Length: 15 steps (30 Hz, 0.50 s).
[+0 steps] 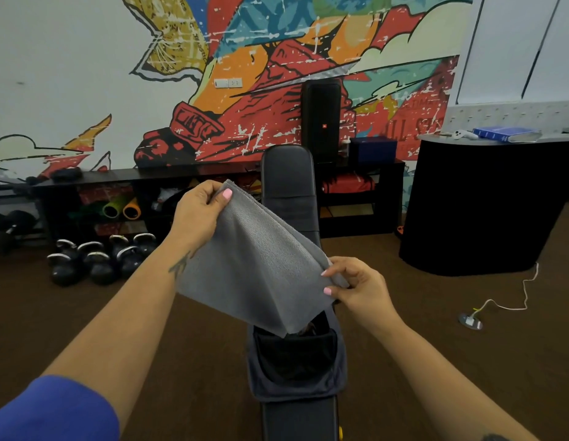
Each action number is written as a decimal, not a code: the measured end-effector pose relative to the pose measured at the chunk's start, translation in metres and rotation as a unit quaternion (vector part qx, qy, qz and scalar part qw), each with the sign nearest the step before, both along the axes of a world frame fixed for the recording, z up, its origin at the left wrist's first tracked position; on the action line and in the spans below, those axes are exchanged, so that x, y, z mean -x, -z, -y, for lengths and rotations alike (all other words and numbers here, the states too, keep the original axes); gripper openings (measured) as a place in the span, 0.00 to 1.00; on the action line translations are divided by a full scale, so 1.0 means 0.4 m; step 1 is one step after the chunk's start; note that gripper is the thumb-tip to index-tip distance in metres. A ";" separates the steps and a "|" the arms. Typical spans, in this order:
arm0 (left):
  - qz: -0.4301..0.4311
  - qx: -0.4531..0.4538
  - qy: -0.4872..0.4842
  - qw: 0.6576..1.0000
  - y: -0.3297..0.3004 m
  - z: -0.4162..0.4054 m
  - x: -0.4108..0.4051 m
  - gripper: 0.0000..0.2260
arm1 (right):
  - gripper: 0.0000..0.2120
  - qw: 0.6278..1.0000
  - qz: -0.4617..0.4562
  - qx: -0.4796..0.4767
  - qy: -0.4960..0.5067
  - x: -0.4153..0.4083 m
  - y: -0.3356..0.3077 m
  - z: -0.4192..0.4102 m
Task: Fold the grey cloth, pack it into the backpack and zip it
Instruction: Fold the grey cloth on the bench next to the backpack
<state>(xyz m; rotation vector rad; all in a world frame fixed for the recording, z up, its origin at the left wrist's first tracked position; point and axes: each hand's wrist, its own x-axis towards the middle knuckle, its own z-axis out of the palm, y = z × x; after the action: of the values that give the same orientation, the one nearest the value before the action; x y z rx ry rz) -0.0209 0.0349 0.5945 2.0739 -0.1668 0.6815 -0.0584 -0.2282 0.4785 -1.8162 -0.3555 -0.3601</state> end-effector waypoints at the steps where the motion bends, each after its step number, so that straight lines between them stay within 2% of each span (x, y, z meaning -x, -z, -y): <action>1: 0.002 -0.003 0.003 1.000 -0.004 0.000 0.000 0.05 | 0.22 1.000 -0.001 0.009 -0.004 -0.001 -0.001 -0.001; 6: 0.021 -0.044 0.055 0.997 -0.027 0.023 0.008 0.04 | 0.28 0.991 -0.081 0.089 -0.052 -0.005 0.001 -0.012; 12: 0.040 -0.089 0.083 0.992 -0.051 0.055 0.012 0.03 | 0.22 0.977 -0.112 0.141 -0.117 0.003 0.000 -0.044; 15: 0.037 -0.097 0.087 0.991 -0.059 0.063 0.013 0.03 | 0.19 0.964 -0.147 0.116 -0.190 0.009 0.003 -0.059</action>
<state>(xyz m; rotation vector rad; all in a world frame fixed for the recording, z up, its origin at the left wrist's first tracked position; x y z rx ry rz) -0.0261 0.0096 0.6180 2.1882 -0.4685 0.6569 -0.0621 -0.2044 0.4772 -1.9422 -0.5419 0.2272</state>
